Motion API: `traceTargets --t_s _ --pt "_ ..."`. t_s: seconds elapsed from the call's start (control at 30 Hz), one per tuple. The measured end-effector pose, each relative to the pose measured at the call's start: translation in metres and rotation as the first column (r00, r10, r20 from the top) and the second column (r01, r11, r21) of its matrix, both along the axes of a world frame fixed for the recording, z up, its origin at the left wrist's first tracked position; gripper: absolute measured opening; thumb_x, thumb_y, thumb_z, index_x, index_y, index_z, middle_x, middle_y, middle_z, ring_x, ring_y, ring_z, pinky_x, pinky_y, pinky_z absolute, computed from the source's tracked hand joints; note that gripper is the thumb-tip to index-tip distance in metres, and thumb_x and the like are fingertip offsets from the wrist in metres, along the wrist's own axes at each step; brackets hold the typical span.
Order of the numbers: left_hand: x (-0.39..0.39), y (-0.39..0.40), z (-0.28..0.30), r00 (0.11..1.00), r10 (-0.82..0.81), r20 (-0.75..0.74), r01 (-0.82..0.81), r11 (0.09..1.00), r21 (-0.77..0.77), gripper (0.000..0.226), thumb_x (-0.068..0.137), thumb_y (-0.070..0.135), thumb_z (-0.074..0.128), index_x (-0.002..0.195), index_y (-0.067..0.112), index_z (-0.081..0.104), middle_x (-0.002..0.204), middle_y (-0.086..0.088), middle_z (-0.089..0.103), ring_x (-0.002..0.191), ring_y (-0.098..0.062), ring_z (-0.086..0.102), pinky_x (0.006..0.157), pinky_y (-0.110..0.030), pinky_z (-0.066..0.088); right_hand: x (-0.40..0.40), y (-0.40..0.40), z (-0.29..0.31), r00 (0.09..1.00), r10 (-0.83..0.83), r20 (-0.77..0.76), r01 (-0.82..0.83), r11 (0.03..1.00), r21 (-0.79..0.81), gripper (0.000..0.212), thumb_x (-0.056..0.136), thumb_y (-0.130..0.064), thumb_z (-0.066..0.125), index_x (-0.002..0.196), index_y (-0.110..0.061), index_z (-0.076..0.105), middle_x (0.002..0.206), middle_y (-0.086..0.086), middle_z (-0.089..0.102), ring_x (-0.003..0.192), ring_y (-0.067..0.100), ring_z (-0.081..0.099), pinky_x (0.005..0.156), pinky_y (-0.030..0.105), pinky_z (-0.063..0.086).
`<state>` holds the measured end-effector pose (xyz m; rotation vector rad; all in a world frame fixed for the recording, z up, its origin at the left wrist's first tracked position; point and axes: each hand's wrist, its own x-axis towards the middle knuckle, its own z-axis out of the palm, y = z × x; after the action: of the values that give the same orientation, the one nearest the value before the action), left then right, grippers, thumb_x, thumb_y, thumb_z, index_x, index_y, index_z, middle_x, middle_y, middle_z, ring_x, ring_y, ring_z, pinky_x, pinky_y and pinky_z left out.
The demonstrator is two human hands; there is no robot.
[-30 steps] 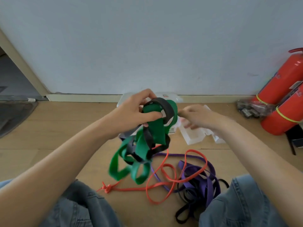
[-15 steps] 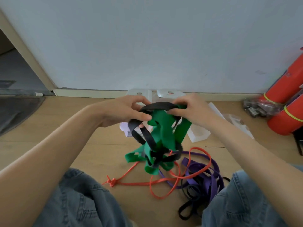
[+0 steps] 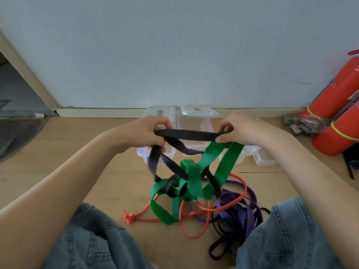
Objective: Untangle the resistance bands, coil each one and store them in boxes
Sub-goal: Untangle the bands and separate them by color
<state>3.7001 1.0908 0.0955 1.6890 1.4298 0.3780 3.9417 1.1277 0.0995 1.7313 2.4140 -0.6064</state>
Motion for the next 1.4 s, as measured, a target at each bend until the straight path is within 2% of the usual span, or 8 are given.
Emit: traceTargets --t_s 0.23,0.47,0.6,0.83,0.9,1.0,1.17,1.4 --pt "0.003 -0.005 0.013 0.898 -0.061 0.436 0.068 0.998 0.000 0.022 0.084 -0.004 0.060 0.085 0.018 0.065 0.095 -0.008 0.070 0.090 -0.017 0.065 0.088 -0.032 0.053 -0.010 -0.015 -0.003 0.960 0.105 -0.261 -0.212 0.879 -0.426 0.077 0.073 -0.044 0.073 0.139 -0.034 0.035 0.145 -0.014 0.038 0.129 -0.001 0.033 0.103 0.020 0.026" --pt "-0.003 0.008 -0.002 0.870 0.150 0.470 -0.188 0.981 0.035 0.028 0.086 0.004 0.061 0.109 0.021 0.061 0.112 -0.001 0.067 0.097 -0.010 0.065 0.079 -0.024 0.054 -0.033 -0.019 -0.009 0.592 -0.206 -0.780 -0.111 0.937 -0.332 0.014 0.087 -0.012 0.061 0.099 -0.005 0.065 0.089 0.005 0.073 0.084 0.015 0.070 0.078 0.026 0.054" --pt "0.015 -0.001 -0.042 0.953 -0.082 0.292 0.135 0.977 -0.165 0.066 0.081 0.028 0.070 0.137 0.028 0.036 0.139 0.012 0.044 0.126 -0.003 0.044 0.106 -0.031 0.035 -0.034 -0.018 0.004 0.311 -0.298 -0.903 -0.120 0.930 -0.348 0.015 0.091 -0.012 0.054 0.078 -0.009 0.061 0.065 -0.003 0.064 0.065 0.011 0.062 0.073 0.025 0.050" --pt "0.027 -0.001 -0.053 0.996 -0.049 0.068 0.052 0.998 -0.042 0.033 0.088 0.030 0.060 0.118 0.017 0.053 0.110 -0.004 0.060 0.095 -0.016 0.059 0.084 -0.031 0.050 -0.008 -0.011 0.009 0.636 -0.346 -0.689 0.039 0.907 -0.420 0.030 0.082 -0.018 0.052 0.052 -0.017 0.054 0.049 -0.002 0.044 0.048 0.015 0.040 0.055 0.025 0.043" --pt "0.020 0.002 -0.044 0.995 0.034 0.091 -0.030 0.998 -0.050 0.030 0.090 0.030 0.058 0.112 0.010 0.053 0.105 -0.007 0.063 0.092 -0.020 0.062 0.074 -0.027 0.052 -0.002 -0.009 0.004 0.838 -0.277 -0.470 0.108 0.929 -0.355 0.011 0.083 -0.021 0.057 0.076 -0.014 0.061 0.065 0.001 0.058 0.062 0.016 0.053 0.068 0.030 0.049" --pt "0.016 0.005 -0.029 0.945 0.215 0.245 -0.194 0.975 -0.106 0.020 0.090 0.026 0.058 0.096 0.007 0.053 0.092 -0.008 0.066 0.075 -0.018 0.066 0.065 -0.023 0.055 -0.002 -0.010 -0.010 0.987 -0.101 -0.127 0.082 0.986 -0.147 0.066 0.082 -0.030 0.066 0.138 -0.014 0.035 0.137 0.008 0.046 0.120 0.021 0.047 0.099 0.033 0.041" --pt "0.017 0.009 -0.004 0.675 0.428 0.601 -0.328 0.904 -0.276 0.018 0.094 0.015 0.051 0.087 0.002 0.062 0.075 -0.007 0.071 0.064 -0.014 0.070 0.057 -0.021 0.056 -0.020 -0.029 -0.012 0.809 -0.176 -0.560 -0.187 0.827 -0.530 0.088 0.072 -0.040 0.074 0.142 -0.041 0.021 0.126 -0.017 0.055 0.107 -0.014 0.052 0.083 0.012 0.044" --pt "0.015 0.006 0.005 0.522 0.395 0.756 -0.277 0.917 -0.288 0.031 0.095 0.036 0.048 0.095 0.009 0.063 0.081 0.001 0.073 0.076 -0.012 0.069 0.068 -0.024 0.055 -0.056 -0.042 -0.022 0.482 -0.177 -0.858 0.035 0.982 -0.183 0.031 0.080 -0.012 0.071 0.110 -0.014 0.062 0.069 0.010 0.065 0.041 0.013 0.052 0.045 0.023 0.046"
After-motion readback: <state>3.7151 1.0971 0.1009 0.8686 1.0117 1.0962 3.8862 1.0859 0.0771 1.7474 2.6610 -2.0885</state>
